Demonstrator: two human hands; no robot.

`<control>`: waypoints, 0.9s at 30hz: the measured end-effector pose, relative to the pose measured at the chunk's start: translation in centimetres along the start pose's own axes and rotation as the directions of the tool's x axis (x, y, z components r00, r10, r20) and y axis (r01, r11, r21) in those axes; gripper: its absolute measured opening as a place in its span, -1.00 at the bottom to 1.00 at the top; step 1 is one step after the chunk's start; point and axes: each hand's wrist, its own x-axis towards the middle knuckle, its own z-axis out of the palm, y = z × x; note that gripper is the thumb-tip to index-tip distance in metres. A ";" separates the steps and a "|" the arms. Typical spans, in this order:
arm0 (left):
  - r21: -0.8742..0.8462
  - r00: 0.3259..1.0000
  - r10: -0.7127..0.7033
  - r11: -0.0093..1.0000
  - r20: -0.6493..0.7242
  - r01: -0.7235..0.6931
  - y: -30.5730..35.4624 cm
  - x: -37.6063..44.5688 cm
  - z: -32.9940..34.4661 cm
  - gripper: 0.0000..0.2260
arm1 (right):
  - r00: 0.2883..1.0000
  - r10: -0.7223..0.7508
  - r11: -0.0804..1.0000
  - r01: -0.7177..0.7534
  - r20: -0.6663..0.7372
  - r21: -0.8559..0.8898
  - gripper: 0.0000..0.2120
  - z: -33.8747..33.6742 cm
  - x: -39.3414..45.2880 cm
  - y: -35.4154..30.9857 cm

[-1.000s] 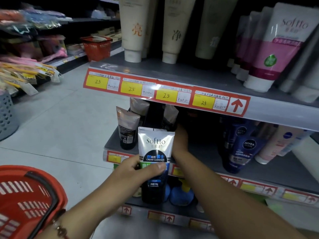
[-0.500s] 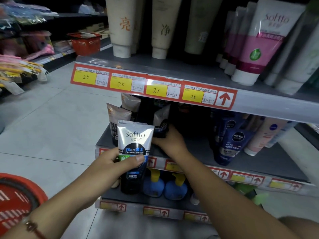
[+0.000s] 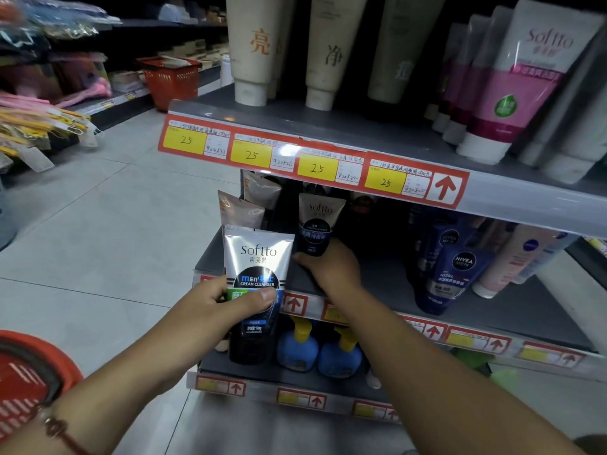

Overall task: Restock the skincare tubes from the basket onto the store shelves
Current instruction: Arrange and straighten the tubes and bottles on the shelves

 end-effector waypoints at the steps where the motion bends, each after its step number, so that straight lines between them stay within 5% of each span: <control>1: 0.000 1.000 -0.002 1.000 -0.008 0.002 0.0 0.0 0.0 -0.32 | 1.000 0.006 1.000 -0.006 0.002 -0.014 -0.46 0.1 0.5 -0.2; 6: -0.015 1.000 -0.013 1.000 -0.016 0.013 -0.3 -0.2 0.1 -0.40 | 0.999 0.031 0.995 -0.028 0.030 -0.100 -0.50 0.6 2.2 -0.7; 11: -0.032 0.999 -0.014 0.999 -0.038 0.013 -0.3 0.3 0.6 -0.55 | 0.998 0.070 0.998 -0.070 0.012 0.011 -0.27 -0.7 0.3 -0.8; 14: -0.091 1.000 -0.011 0.996 0.000 0.011 -0.1 0.1 1.0 -0.54 | 0.978 -0.114 0.981 0.139 -0.173 0.139 -0.55 -2.9 -4.7 -0.5; 16: -0.169 0.998 0.006 0.986 0.060 0.004 0.0 -0.1 1.2 -0.51 | 0.965 -0.236 0.929 0.259 -0.116 0.264 -0.77 -4.1 -8.8 -0.5; 18: -0.267 0.998 0.005 0.964 0.068 0.013 0.5 0.0 2.2 -0.62 | 0.941 -0.252 0.870 0.117 0.228 0.478 -0.81 -4.0 -12.1 -0.6; 20: -0.341 0.997 -0.069 0.938 -0.035 0.053 1.0 0.3 3.2 -0.81 | 0.824 -0.249 0.743 -0.174 0.508 0.646 -0.74 -3.2 -14.1 -0.7; 24: -0.291 0.998 -0.017 0.956 0.065 0.035 0.5 0.2 3.5 -0.80 | 0.726 -0.242 0.423 -0.518 0.643 0.744 -0.67 -2.7 -14.6 -0.2; 27: -0.437 0.994 -0.021 0.899 -0.103 -0.026 0.8 -0.1 3.1 -0.60 | 0.663 -0.316 0.386 -0.564 0.679 0.730 -0.50 -3.3 -13.5 0.5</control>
